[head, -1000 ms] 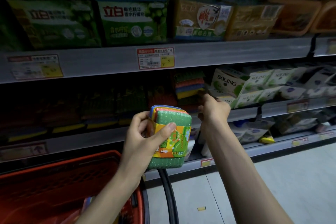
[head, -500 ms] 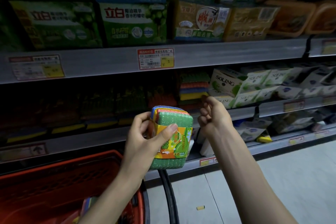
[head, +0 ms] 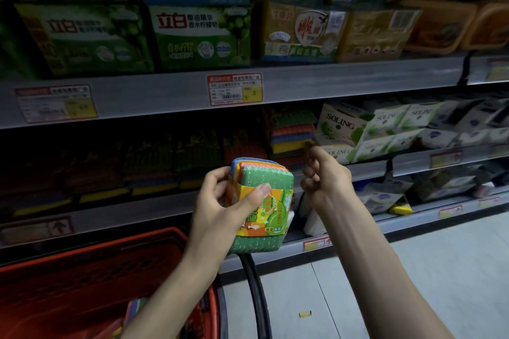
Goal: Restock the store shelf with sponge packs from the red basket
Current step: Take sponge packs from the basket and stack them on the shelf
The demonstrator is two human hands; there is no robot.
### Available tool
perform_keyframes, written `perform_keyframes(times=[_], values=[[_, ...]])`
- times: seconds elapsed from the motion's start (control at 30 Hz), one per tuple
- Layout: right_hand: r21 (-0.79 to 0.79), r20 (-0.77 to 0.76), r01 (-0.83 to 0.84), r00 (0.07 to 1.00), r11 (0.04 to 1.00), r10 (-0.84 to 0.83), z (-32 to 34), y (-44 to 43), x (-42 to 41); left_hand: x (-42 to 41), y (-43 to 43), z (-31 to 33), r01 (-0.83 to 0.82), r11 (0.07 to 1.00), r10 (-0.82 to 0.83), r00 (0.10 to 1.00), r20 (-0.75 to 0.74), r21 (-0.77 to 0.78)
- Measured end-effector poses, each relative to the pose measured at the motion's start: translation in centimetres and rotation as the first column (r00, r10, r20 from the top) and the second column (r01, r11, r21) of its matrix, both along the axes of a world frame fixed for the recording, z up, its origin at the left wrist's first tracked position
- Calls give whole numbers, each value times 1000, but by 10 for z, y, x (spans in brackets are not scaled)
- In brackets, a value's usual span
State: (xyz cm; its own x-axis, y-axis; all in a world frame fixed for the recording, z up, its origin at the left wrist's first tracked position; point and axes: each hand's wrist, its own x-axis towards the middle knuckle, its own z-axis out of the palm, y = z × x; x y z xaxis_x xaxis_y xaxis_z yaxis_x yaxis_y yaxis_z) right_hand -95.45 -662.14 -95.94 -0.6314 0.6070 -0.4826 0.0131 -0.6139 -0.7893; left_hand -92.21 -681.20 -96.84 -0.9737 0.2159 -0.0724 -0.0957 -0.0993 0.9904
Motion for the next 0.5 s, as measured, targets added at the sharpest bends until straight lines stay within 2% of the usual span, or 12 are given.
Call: perform_keyframes(times=[0.27,0.33,0.4,0.5], values=[[-7,-31,-37,999,999,37,2,3,16,5,-2,7,10,1000,-10,1000,0,15],[14,-49,-156,986,988,157,7,1,30,5,-6,7,-7,1000,7,1000,9,13],[100,-41,-322,944,941,327,12,-4,43,6,-8,9,-43,998,41,998,45,42],[295,103,-555,828,778,552,18,-16,62,8,-9,15,-141,979,128,987,97,146]])
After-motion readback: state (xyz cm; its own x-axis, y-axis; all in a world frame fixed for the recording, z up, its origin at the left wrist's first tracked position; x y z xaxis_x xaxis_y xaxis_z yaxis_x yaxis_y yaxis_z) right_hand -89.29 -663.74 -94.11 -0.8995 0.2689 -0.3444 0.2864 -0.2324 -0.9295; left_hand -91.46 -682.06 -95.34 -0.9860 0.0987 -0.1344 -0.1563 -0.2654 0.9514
